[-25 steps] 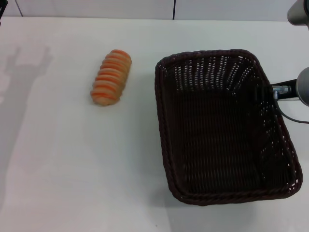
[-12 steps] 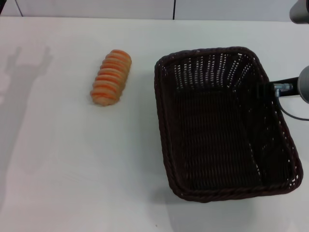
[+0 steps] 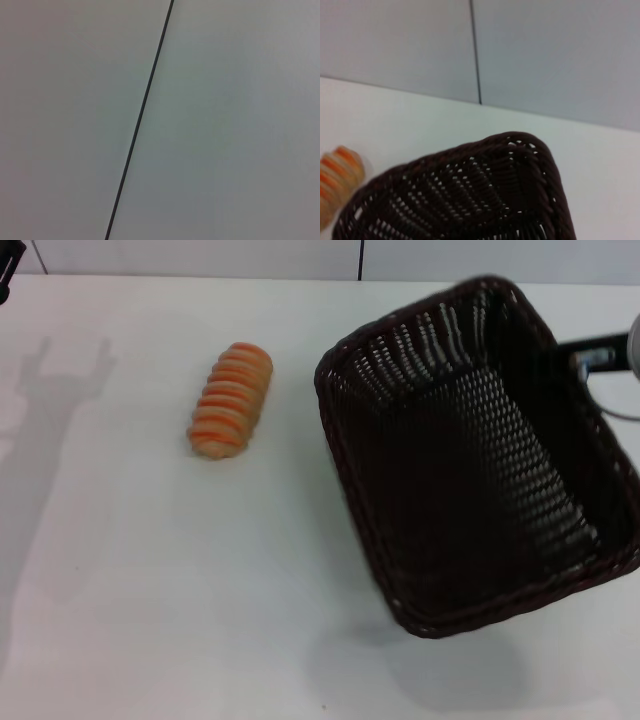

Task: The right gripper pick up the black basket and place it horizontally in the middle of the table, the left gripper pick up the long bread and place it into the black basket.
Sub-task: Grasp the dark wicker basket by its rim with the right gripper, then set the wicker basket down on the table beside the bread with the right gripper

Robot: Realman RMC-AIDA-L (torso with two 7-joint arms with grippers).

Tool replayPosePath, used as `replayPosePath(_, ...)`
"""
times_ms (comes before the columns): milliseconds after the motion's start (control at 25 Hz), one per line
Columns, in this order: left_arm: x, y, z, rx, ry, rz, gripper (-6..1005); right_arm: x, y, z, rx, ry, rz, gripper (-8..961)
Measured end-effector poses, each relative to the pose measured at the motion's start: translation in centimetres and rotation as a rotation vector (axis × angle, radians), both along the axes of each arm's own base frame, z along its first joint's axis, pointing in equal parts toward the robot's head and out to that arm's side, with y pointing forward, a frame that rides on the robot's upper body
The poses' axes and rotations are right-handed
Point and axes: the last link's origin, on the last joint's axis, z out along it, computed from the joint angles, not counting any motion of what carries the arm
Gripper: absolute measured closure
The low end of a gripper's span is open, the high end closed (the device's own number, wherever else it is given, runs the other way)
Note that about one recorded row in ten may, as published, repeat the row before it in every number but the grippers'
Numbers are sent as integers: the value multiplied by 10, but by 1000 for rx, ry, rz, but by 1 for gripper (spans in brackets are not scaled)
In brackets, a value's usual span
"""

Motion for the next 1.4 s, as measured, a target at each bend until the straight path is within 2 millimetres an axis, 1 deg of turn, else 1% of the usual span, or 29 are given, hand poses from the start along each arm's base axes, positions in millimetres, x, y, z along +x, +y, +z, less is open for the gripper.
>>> replayPosePath(80,0,0,0,-1,4,3,138,-6,2,6,-3,0,39,789)
replayPosePath(120,-1,0,0,0,6,8,138,-11,4,12,-2,-1,77,789)
replayPosePath(160,-1,0,0,0,6,8,138,-11,4,12,-2,-1,77,790)
replayPosePath(200,-1,0,0,0,6,8,138,-16,5,20,-3,1,122,790)
replayPosePath(240,-2,0,0,4,5,12,138,-16,5,20,-3,1,122,790)
replayPosePath(320,-2,0,0,4,5,12,138,-23,6,31,-10,16,188,790)
replayPosePath(440,-3,0,0,6,17,22,138,-29,7,40,-22,43,253,790)
replayPosePath(480,-3,0,0,6,17,22,138,-29,7,40,-22,43,253,790)
replayPosePath(520,-3,0,0,6,17,22,138,-32,10,44,-34,52,297,790)
replayPosePath(560,-3,0,0,6,17,22,138,-32,10,44,-34,52,297,790)
replayPosePath(600,-3,0,0,6,17,22,138,-36,13,45,-51,50,342,790)
replayPosePath(680,-2,-1,-7,-3,6,31,138,-38,14,46,-57,47,360,790)
replayPosePath(720,-2,-1,-7,-3,6,31,138,-42,16,46,-74,33,405,790)
replayPosePath(760,-2,-1,-7,-3,6,31,138,-42,16,46,-74,33,405,790)
replayPosePath(800,-2,-1,-7,-3,6,31,138,-46,17,47,-90,25,441,790)
replayPosePath(840,-1,-1,-8,-4,1,31,138,-46,17,47,-90,25,441,790)
replayPosePath(880,0,-3,-13,-4,11,35,138,-49,18,47,-99,23,463,790)
replayPosePath(920,1,-3,-14,-3,17,37,138,-53,18,48,-115,23,496,790)
replayPosePath(1120,0,-5,-17,-6,32,42,139,-58,22,52,-127,5,535,790)
replayPosePath(1400,-2,-6,-16,-3,26,48,140,-58,23,53,-131,-1,541,790)
